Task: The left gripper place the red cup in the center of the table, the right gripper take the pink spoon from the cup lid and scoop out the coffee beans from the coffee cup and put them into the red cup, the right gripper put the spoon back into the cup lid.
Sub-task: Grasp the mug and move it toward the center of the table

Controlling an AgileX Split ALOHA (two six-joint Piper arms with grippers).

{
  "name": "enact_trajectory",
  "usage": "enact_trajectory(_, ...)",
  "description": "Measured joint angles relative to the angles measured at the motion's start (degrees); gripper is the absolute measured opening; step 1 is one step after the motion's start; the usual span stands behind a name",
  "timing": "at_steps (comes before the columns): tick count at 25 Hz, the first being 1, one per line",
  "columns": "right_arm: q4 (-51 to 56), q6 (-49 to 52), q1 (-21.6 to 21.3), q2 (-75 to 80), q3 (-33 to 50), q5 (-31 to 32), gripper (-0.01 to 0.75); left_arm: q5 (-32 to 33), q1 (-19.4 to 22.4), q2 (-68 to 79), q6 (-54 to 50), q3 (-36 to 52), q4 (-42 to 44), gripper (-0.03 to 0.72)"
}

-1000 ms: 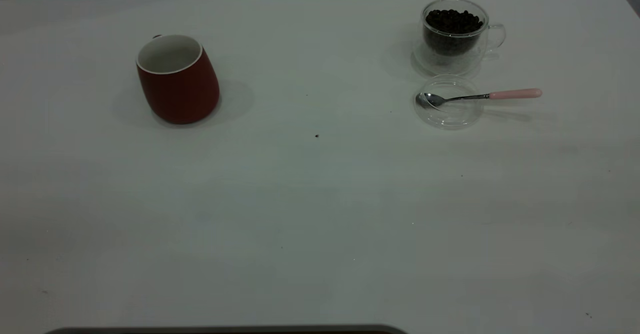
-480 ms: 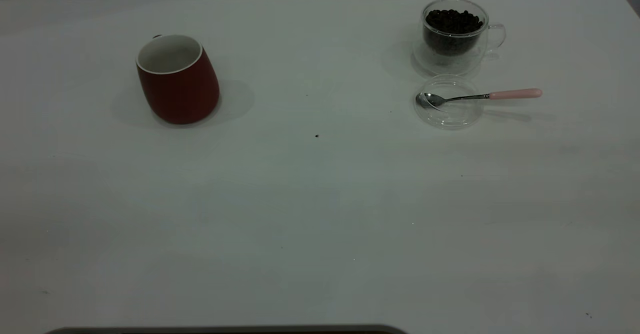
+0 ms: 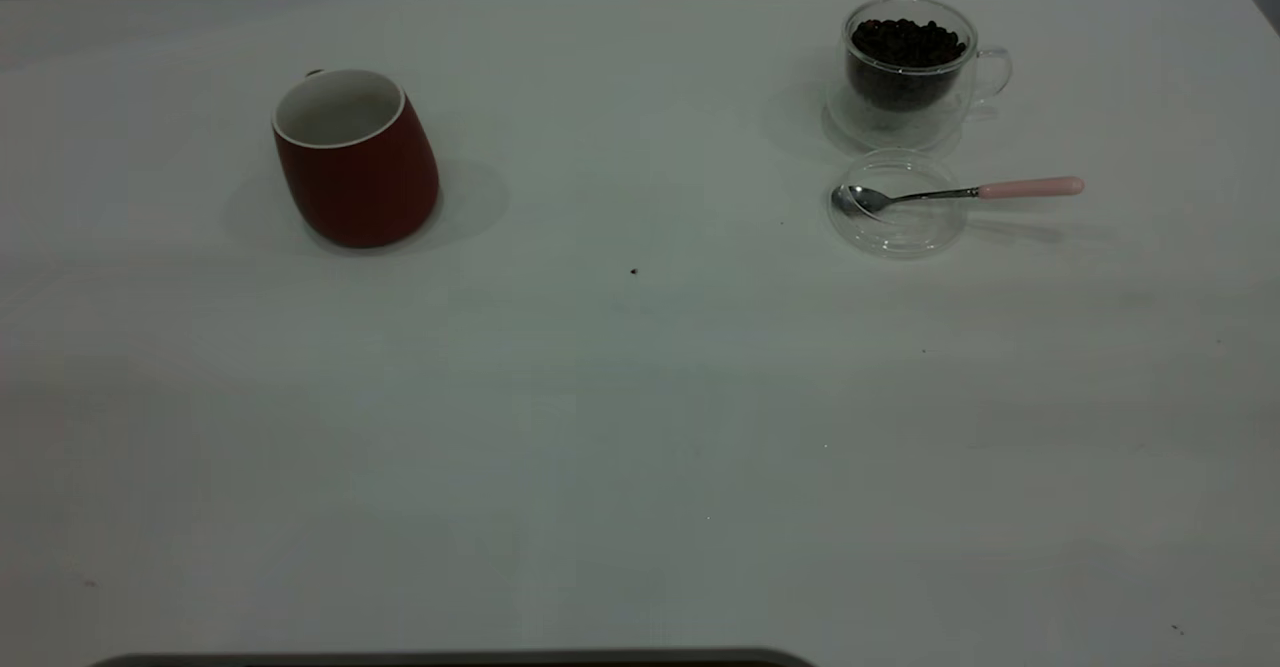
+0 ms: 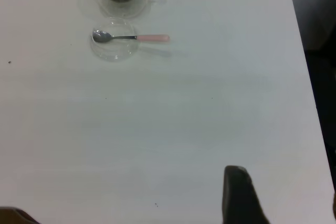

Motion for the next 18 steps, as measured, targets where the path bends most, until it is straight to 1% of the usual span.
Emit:
enact_trajectory(3, 0.0, 0.0, 0.0, 0.0, 0.0, 0.0, 0.455, -6.7, 0.0, 12.7, -0.1, -2.3, 1.6, 0.587)
enact_trajectory(8, 0.0, 0.0, 0.0, 0.0, 0.0, 0.0, 0.455, -13.9, 0.0, 32.4, -0.5, -8.3, 4.2, 0.587)
enact_trajectory(11, 0.0, 0.0, 0.0, 0.0, 0.0, 0.0, 0.455, -19.4, 0.1, 43.6, -0.7, -11.4, 5.0, 0.587)
enact_trajectory(16, 0.0, 0.0, 0.0, 0.0, 0.0, 0.0, 0.454, -24.1, 3.8, 61.7, -0.5, -18.7, 5.0, 0.587)
enact_trajectory(18, 0.0, 0.0, 0.0, 0.0, 0.0, 0.0, 0.454, -25.9, 4.6, 68.8, 1.7, -22.0, 5.2, 0.587)
